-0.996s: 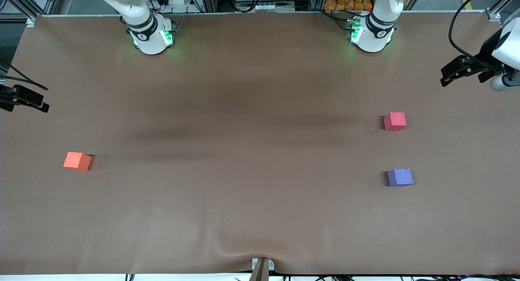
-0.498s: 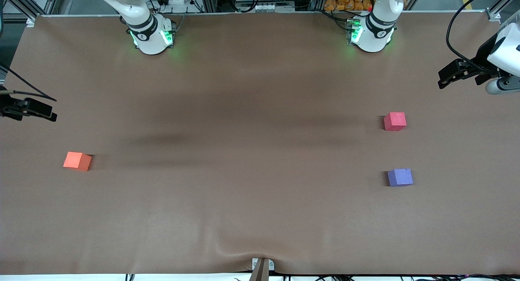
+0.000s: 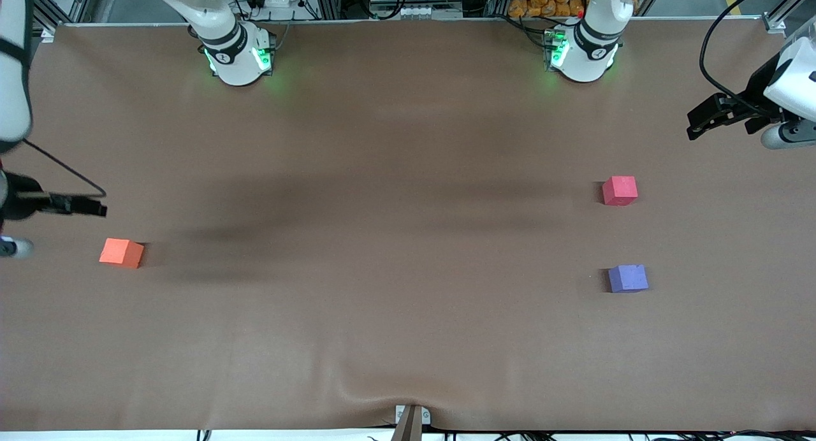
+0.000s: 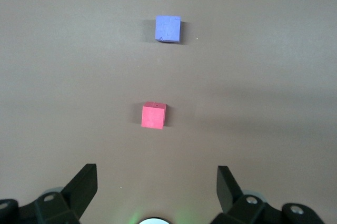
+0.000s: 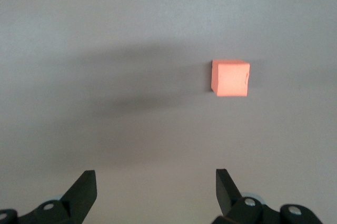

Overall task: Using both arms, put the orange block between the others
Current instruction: 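Lower the right gripper onto the orange cube and close on it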

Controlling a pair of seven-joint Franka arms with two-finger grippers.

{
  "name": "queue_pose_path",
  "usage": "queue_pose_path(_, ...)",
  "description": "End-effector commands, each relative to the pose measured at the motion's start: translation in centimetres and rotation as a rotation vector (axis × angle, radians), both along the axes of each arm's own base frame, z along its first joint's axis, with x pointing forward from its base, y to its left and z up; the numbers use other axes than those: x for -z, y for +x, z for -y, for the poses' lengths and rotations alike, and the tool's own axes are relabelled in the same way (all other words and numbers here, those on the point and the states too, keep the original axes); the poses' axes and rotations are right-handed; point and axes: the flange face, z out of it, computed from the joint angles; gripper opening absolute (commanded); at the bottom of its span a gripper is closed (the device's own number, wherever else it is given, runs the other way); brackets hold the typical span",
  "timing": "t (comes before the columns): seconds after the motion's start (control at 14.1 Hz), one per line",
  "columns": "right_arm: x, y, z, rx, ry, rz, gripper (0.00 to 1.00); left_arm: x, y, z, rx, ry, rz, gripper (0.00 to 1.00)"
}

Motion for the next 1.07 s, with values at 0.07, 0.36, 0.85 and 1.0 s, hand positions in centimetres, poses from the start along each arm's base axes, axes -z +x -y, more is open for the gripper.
queue_pose_path(0.07, 6.0, 3.2, 0.3, -0.005, -0.013, 0.037, 1.00, -0.2, 0.1, -0.1, 0.022, 0.022, 0.010, 1.00)
queue_pose_path(0.36, 11.7, 2.4, 10.8, 0.178, 0.055, 0.069, 1.00, -0.1, 0.1, 0.1, 0.025, 0.023, 0.008, 1.00)
queue_pose_path(0.85, 17.1, 2.3, 12.0, -0.071, 0.028, 0.023, 1.00, 0.4, 0.0, -0.1, 0.022, 0.023, -0.002, 1.00)
queue_pose_path(1.0, 18.6, 1.9, 9.1, -0.093, -0.021, -0.035, 1.00, 0.6, -0.1, -0.2, 0.020, 0.024, -0.009, 1.00)
